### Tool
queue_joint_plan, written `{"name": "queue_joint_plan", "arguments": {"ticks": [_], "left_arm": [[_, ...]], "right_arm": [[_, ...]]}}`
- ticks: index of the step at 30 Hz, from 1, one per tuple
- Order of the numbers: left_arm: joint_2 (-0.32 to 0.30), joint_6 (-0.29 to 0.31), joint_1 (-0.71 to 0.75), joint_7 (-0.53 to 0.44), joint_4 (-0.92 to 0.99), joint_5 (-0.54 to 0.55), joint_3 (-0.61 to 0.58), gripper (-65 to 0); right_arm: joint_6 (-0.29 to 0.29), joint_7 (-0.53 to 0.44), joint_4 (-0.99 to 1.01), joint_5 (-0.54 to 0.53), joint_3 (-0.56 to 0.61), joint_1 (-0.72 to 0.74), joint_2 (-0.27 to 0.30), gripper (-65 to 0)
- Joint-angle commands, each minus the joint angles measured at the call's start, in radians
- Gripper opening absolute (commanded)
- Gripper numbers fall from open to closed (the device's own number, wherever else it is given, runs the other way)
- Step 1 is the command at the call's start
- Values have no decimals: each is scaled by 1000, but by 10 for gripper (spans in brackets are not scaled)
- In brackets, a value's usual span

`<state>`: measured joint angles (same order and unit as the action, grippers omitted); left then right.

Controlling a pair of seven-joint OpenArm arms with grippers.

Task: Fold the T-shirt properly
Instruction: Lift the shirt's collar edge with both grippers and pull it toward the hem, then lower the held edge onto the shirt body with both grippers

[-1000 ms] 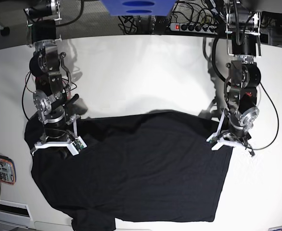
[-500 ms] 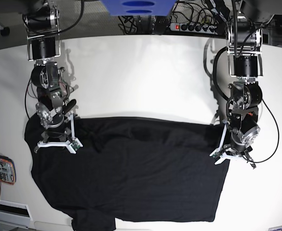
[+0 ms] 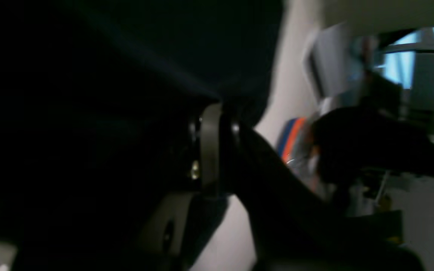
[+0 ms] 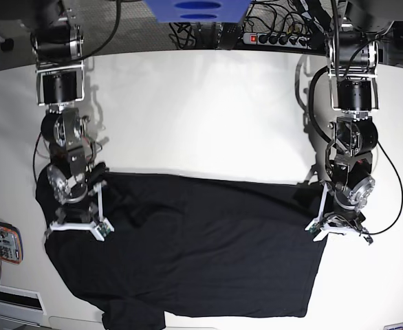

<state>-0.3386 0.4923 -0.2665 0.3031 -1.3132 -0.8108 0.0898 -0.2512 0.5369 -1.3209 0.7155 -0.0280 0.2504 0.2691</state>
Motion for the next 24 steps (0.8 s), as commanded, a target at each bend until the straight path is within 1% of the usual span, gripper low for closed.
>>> {"name": "queue_joint_plan", "arguments": {"ticks": [1,5,8,10,14,20,24], "left_arm": [[-12,-20,-24,-8,-13,-5,3,-650],[-7,-19,-23,-46,39,-5,1,-650],[-7,-19,-26,-95,90,-5,1,-650],[-7,-19,-21,-114,97,-6,1,-650],[-7,-19,-18,-120,97,-6,1,-650],[-11,-19,-18,-121,97,-6,1,-650],[-11,-19,-26,-123,97,-6,1,-650]], "right_arm": [[11,-7,-18,6,-3,27,11,-650],[11,-7,-7,6,-3,33,11,-650],[11,-8,60,6,-3,33,11,-650],[11,-31,111,8,-3,34,11,-650],[11,-99,171,11,-3,46,11,-650],[11,-103,182,11,-3,80,11,-650],[11,-107,188,11,-2,148,11,-650]]}}
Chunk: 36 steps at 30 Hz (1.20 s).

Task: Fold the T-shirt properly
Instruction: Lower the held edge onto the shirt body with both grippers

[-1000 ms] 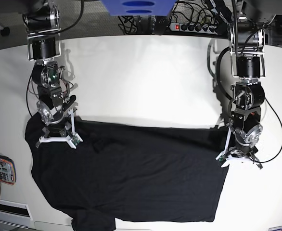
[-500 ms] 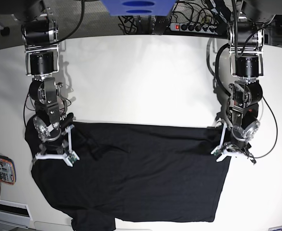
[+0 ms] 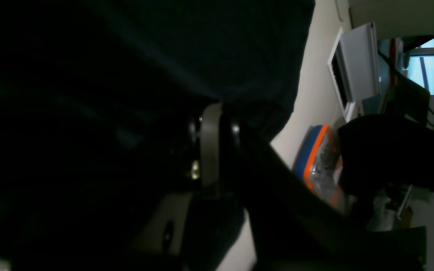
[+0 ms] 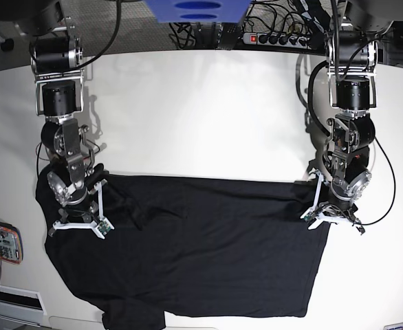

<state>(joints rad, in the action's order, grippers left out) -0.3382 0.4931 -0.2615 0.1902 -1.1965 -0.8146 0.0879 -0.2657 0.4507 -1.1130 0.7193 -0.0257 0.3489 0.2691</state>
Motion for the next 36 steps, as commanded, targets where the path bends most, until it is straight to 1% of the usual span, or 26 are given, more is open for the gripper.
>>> {"name": "queue_joint_plan", "arguments": {"ticks": [1,4,11,14,16,20,21,24,25,26,29,31,32,34,36], "left_arm": [[-11,-20,-31,-10,-19,-2,3,-650],[-11,-20,-31,-10,-19,-9,3,-650],[-6,-20,-22,-11,-19,-137,3,-650],[-6,-20,-9,-11,-19,-142,3,-650],[-6,-20,-9,-11,-19,-142,3,-650],[-6,-20,-9,-11,-19,-142,3,-650],[-6,-20,-9,-11,-19,-142,3,-650],[-6,-20,-9,-11,-19,-142,3,-650],[-6,-20,-9,-11,-19,-142,3,-650],[-6,-20,-9,-11,-19,-142,3,-650],[-6,-20,-9,-11,-19,-142,3,-650],[-6,-20,-9,-11,-19,-142,3,-650],[-6,-20,-9,-11,-19,-142,3,-650],[-6,-20,-9,-11,-19,-142,3,-650],[-6,-20,-9,-11,-19,-142,3,-650]], "right_arm": [[26,-20,-8,7,-3,65,11,-650],[27,-36,41,7,34,74,11,-650],[29,-48,153,7,132,106,11,-650],[30,-56,192,7,135,106,11,-650],[30,-85,205,7,134,106,11,-650],[32,-105,201,1,129,106,9,-650],[42,-105,198,1,128,106,9,-628],[153,-105,198,1,128,106,9,-430],[168,-105,198,3,129,106,9,-359],[168,-105,198,3,129,106,9,-298],[171,-105,196,1,129,106,9,-165],[185,-99,196,0,122,106,8,-110],[216,-99,196,0,106,106,2,-94],[311,-100,196,1,56,106,-26,-85],[368,-103,196,1,22,106,-46,-85]]}}
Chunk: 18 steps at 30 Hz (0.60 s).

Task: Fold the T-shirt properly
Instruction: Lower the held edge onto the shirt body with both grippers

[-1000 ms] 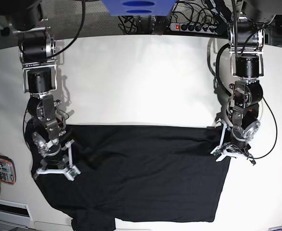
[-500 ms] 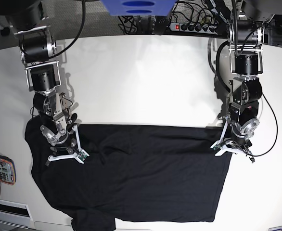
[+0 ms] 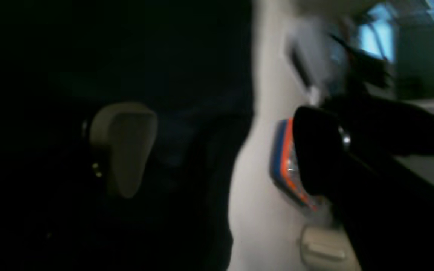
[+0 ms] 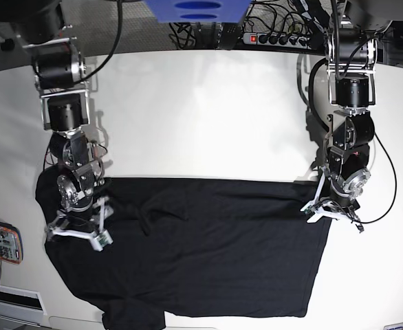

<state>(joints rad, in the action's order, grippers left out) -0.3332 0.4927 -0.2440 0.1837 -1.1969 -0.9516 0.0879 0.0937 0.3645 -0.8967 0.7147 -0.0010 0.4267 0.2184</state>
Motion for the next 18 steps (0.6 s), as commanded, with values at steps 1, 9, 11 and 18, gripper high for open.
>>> {"name": "queue_joint_plan", "arguments": {"ticks": [1,9,11,18], "left_arm": [[-11,-19,-27,-5,-19,-5,3,-650],[-14,-19,-62,-5,13,-5,-55,-650],[-14,-19,-73,-3,33,-7,-76,-650],[-14,-19,-91,1,38,-7,-118,-650]], "right_arm": [[16,-17,-25,6,-17,25,3,-85],[16,-48,-249,7,5,19,-38,-85],[16,-45,-302,6,3,-32,-40,-85],[16,-46,-491,6,5,-145,-37,-85]]}}
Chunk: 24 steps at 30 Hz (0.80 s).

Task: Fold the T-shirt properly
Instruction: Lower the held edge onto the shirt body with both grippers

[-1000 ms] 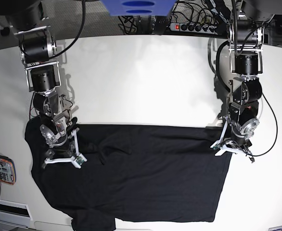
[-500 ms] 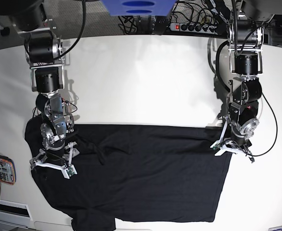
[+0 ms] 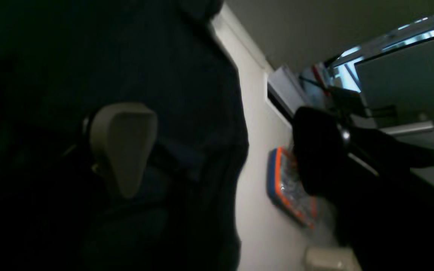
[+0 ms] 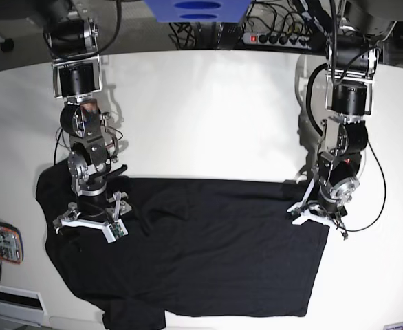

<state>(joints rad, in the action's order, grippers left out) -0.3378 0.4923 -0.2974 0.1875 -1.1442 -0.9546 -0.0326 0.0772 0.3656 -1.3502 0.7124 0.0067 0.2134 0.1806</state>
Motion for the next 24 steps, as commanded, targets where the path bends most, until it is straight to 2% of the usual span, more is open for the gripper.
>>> {"name": "queue_joint_plan", "arguments": {"ticks": [1,4,8,10,17,21,24], "left_arm": [[-8,-19,-49,-1,-15,-4,3,-650],[-8,-19,-55,-1,-20,-4,6,-641],[-11,-19,-67,0,-15,-4,3,-446],[-11,-19,-70,0,-13,-4,3,-404],[-10,-19,-73,0,-17,-4,9,-401],[-5,-19,-69,0,-53,26,20,-401],[62,-19,-33,0,-135,148,110,-401]], "right_arm": [[32,-47,-45,8,-3,62,1,-85],[32,-47,-101,8,-3,17,3,-85],[32,-47,-136,8,-3,-1,4,-85],[32,-47,-131,8,-3,-1,4,-85],[32,-46,-133,-12,-3,-2,3,-85],[-30,-41,-136,-150,-11,-48,3,-85],[-75,-23,-136,-316,-44,-79,4,-85]]}}
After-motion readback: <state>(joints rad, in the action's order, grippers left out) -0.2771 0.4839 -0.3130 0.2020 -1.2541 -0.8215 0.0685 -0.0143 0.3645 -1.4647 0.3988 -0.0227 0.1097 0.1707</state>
